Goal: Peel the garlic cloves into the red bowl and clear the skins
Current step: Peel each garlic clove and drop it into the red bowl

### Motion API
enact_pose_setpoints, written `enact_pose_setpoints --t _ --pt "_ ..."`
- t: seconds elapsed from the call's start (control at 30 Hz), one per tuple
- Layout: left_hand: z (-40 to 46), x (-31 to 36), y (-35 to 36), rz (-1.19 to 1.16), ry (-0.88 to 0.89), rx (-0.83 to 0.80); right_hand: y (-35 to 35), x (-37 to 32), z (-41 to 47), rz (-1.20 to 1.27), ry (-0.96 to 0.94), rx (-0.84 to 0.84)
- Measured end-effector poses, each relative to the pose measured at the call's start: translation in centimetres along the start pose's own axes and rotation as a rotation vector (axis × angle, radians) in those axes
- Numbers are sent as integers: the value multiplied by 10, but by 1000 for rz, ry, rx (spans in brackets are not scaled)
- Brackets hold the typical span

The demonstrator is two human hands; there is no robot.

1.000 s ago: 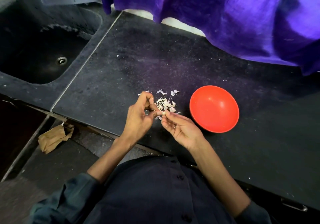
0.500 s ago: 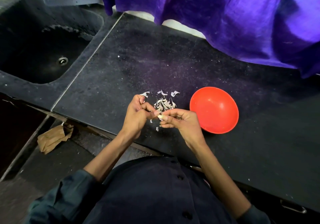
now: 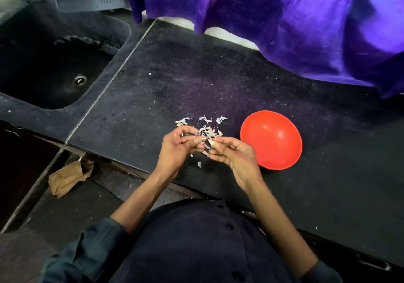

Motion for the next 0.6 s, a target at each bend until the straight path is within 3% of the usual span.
enact_pose_setpoints --t 0.27,0.47,0.6 --pt "-1 -1 -5 290 74 189 -8 3 2 -53 -8 45" --pt "3 -2 3 309 44 88 -10 3 4 -69 -26 67" --pt "-5 4 11 304 135 37 -10 2 3 -68 -24 66"
Point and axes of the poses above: each hand's wrist, its own z-axis towards the middle knuckle, its own y-axis out of the palm, x = y × z, the point moved 5 cm from there along z, towards the middle knuckle, and after that the axes turned 12 degrees about -y, right-handed, at the moved point
